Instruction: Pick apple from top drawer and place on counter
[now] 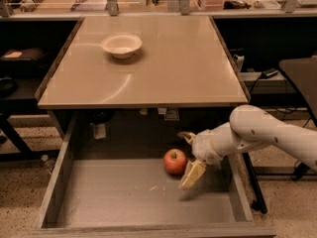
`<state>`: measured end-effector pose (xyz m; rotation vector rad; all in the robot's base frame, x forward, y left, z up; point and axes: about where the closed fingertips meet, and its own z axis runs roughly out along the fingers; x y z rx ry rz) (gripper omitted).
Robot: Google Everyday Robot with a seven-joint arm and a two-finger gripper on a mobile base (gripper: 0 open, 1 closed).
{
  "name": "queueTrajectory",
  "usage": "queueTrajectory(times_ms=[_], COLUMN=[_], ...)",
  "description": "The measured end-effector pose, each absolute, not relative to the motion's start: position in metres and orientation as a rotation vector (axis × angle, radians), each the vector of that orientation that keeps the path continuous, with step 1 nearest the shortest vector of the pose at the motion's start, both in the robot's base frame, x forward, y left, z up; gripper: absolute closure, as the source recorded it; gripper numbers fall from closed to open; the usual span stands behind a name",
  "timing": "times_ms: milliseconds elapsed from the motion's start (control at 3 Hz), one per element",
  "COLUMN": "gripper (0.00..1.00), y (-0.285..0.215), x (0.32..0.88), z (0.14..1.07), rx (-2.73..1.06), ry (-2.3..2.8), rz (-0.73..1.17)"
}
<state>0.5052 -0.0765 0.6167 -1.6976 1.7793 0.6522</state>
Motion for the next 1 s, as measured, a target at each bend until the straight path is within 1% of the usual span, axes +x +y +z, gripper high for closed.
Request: queueTrajectory(times_ms=[333, 667, 1000], gripper=[0.0, 0.18, 0.42], y=[-0.0704, -0.0701, -0.07], x=[0.5086, 0.5087, 0.5087], z=[0.6099, 0.6095, 0.6095], rx=[-1.68, -1.679, -1.679], ry=[1.787, 1.788, 1.787], rz=[0.687, 0.689, 0.689])
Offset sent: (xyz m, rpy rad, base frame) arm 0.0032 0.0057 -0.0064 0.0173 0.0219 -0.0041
